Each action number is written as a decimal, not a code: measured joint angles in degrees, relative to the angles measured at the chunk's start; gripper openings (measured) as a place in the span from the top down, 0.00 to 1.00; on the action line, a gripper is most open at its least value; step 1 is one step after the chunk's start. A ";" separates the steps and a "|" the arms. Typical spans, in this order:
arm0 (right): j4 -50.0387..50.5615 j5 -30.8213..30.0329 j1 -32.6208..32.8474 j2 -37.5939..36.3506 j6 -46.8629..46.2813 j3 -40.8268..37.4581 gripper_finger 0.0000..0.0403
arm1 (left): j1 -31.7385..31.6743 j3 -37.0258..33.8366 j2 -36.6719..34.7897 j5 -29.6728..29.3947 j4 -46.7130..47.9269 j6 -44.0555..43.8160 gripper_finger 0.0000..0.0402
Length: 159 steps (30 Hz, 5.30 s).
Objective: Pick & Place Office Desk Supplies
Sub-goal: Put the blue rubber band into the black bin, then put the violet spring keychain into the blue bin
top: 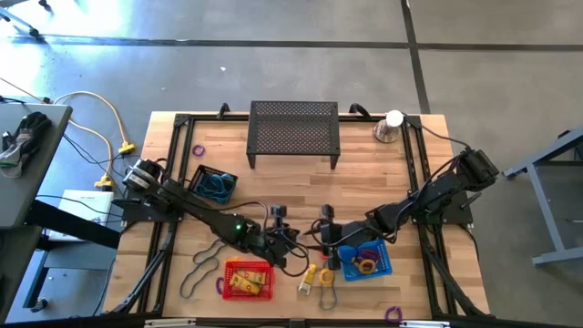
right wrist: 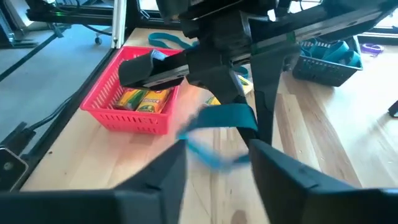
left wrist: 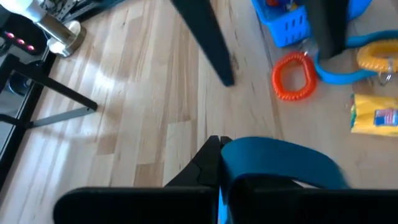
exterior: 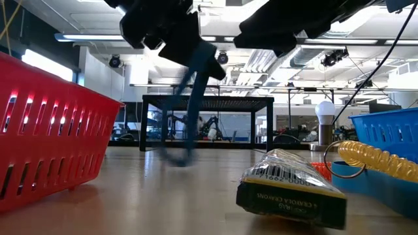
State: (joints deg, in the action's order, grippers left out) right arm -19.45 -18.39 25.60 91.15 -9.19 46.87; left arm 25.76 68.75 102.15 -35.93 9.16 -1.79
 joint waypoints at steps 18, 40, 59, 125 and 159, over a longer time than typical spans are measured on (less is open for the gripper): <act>3.52 -2.50 0.27 -0.46 0.38 0.02 0.39 | -4.82 28.24 -3.98 8.12 72.67 -35.89 1.00; 4.28 -2.13 -4.95 1.16 -0.37 0.00 0.39 | -27.32 16.86 -22.35 21.22 80.82 -29.48 1.00; 4.13 0.43 -5.90 4.79 -0.78 -0.02 0.39 | -35.57 -9.70 -32.85 21.89 77.89 -28.19 1.00; 3.31 0.98 -7.03 4.76 0.42 -0.01 0.39 | -33.08 -9.94 -32.98 46.15 53.77 -31.66 0.61; 0.82 4.00 -7.23 4.76 -3.25 0.00 0.39 | 17.71 -10.05 -30.47 29.55 46.69 -82.97 0.61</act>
State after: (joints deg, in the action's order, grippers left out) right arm -18.63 -14.39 18.37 95.92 -12.44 46.87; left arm 43.47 58.70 71.67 -6.38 55.86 -84.76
